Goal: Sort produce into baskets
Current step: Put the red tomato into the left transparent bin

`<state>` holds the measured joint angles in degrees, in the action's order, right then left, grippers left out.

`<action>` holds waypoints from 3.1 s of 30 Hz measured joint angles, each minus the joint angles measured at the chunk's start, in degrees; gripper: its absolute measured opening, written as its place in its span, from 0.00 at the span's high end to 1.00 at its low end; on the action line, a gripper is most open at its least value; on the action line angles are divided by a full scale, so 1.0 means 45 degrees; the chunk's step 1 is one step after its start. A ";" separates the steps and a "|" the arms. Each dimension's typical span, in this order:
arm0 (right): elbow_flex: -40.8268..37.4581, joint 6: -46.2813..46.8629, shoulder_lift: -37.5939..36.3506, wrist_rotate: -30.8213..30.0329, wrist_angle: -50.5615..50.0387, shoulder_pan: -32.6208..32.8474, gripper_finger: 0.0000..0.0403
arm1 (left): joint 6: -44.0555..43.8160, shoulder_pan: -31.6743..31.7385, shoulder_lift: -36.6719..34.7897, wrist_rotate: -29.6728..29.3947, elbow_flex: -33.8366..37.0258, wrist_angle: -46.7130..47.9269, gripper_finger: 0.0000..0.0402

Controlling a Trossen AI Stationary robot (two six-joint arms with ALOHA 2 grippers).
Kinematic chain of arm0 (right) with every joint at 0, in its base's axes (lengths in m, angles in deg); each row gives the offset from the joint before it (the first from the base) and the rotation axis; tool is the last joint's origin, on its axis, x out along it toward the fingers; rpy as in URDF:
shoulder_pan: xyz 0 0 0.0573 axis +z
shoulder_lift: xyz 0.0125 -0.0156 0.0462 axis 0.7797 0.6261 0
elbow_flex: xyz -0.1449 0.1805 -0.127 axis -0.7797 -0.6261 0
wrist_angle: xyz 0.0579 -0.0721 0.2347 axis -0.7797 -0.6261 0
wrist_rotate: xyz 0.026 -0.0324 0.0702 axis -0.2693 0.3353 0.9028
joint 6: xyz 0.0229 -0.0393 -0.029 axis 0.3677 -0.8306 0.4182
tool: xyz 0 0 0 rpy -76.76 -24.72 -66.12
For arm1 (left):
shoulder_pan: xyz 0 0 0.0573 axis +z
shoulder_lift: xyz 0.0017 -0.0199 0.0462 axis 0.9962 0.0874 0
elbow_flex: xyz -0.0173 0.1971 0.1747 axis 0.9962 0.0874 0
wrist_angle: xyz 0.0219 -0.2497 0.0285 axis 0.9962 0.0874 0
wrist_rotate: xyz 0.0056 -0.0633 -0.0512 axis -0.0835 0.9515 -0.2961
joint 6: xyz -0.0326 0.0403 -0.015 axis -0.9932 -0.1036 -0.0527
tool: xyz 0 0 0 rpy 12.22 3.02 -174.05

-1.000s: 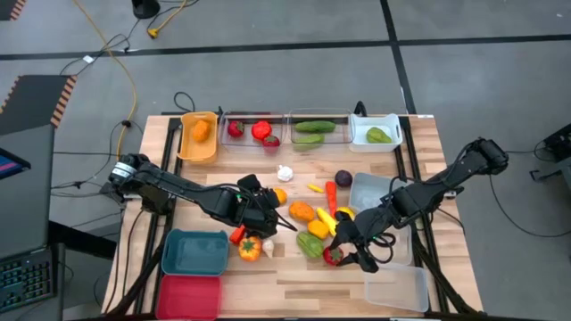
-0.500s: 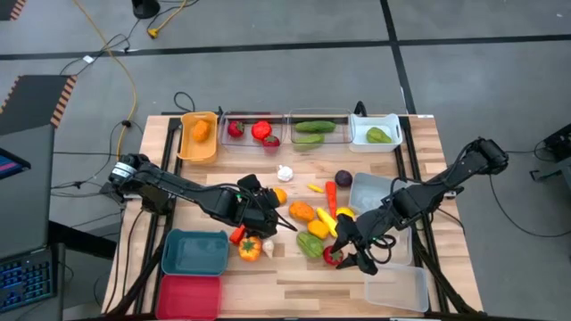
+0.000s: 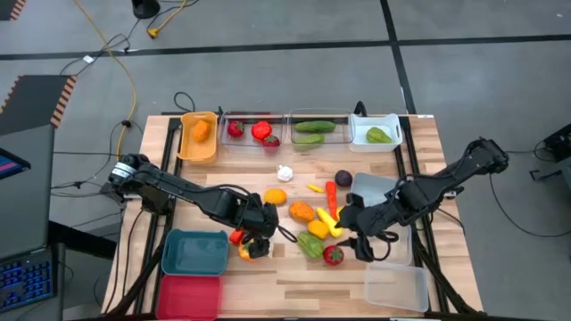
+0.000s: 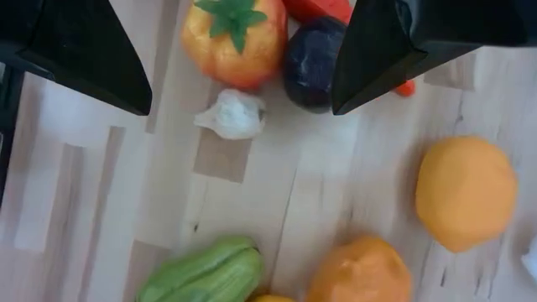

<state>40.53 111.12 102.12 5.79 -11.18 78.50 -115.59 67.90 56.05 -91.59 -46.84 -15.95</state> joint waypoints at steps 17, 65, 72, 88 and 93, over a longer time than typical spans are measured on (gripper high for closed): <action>0.0000 -0.0887 0.0005 0.0005 0.0092 -0.0511 0.33 | -0.0034 0.0004 -0.0001 -0.0034 0.0000 0.0000 0.11; 0.0002 -0.1376 0.0005 0.0106 0.0600 -0.0457 0.07 | -0.0063 0.0005 -0.0005 -0.0136 0.0000 0.0000 0.11; -0.0045 -0.1332 0.0005 -0.0476 0.0219 -0.0882 0.12 | -0.0063 0.0010 -0.0005 -0.0136 0.0000 -0.0004 0.11; -0.0063 -0.1296 0.0005 -0.0554 0.0659 -0.1524 0.16 | -0.0063 0.0010 -0.0002 -0.0134 0.0000 -0.0005 0.11; -0.0063 -0.1292 0.0005 -0.0543 0.0667 -0.1487 0.16 | -0.0062 0.0010 0.0000 -0.0136 0.0000 -0.0005 0.11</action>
<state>40.24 105.31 102.14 3.35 -8.17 71.81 -115.87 67.95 56.05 -92.20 -46.84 -15.97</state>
